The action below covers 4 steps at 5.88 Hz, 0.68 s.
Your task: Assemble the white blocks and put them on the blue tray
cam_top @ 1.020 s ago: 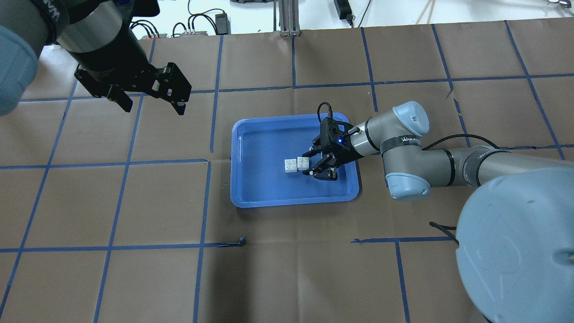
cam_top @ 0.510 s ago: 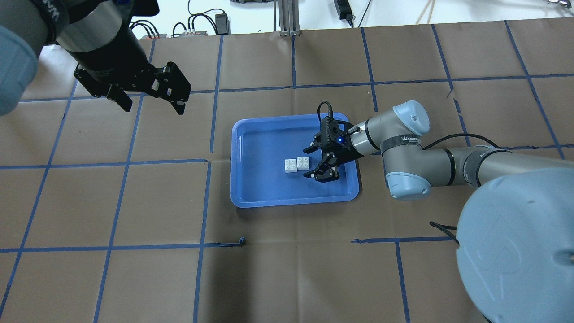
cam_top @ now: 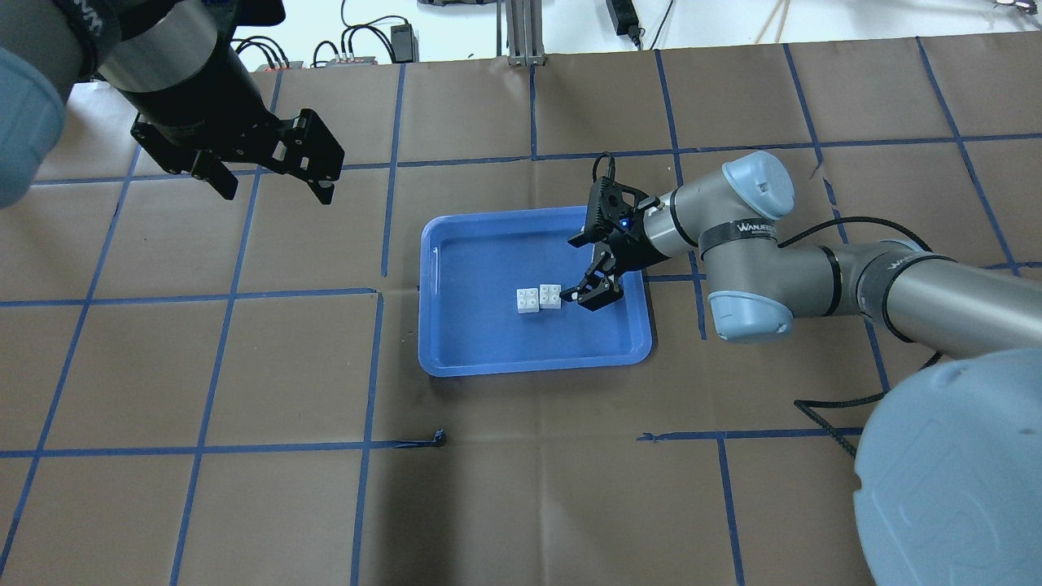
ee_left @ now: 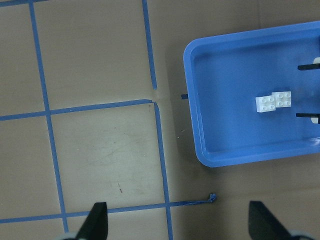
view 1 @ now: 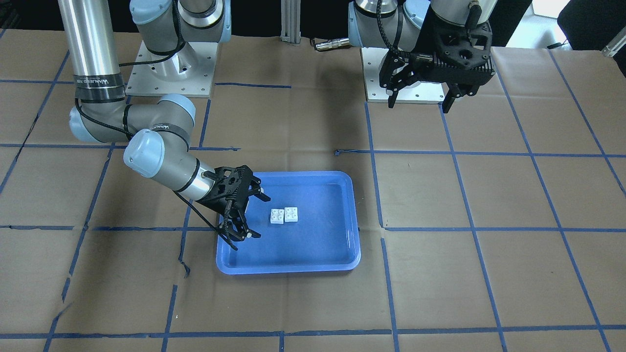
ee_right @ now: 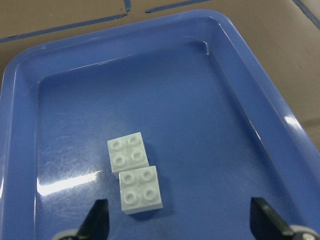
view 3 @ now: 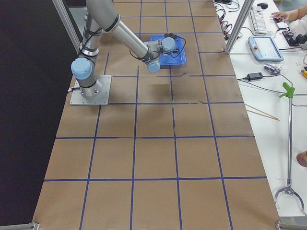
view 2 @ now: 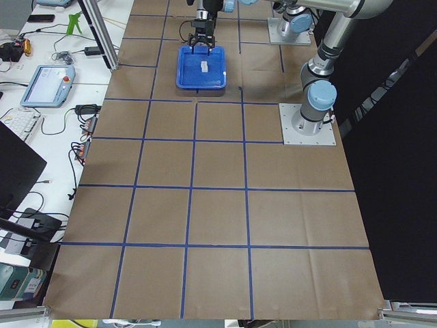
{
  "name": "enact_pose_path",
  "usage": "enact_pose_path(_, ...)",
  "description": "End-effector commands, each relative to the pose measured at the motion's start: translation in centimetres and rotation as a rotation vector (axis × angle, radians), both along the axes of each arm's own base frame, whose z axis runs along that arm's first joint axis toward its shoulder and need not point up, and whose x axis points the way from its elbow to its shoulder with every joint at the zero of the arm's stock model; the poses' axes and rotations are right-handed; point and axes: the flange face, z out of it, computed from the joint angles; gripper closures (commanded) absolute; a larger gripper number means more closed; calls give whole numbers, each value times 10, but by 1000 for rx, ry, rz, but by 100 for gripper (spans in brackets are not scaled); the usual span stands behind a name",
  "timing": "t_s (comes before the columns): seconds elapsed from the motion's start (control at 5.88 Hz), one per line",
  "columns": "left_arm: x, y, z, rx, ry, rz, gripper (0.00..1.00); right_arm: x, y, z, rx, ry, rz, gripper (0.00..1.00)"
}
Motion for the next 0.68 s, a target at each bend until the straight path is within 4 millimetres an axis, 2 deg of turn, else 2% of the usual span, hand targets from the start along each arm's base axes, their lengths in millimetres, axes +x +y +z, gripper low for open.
enact_pose_path(0.0, 0, 0, 1, -2, 3, 1, 0, -18, 3, 64, 121, 163, -175, 0)
enact_pose_path(0.17, 0, 0, 1, -2, 3, 1, 0, -27, -2, 98, 202, 249, -291, 0)
enact_pose_path(0.34, 0, 0, 1, -2, 3, 1, 0, -36, -11, 125, 298, 313, -479, 0)
enact_pose_path(0.51, 0, 0, 1, -2, 3, 1, 0, -44, -20, 145, 363, 375, -610, 0)
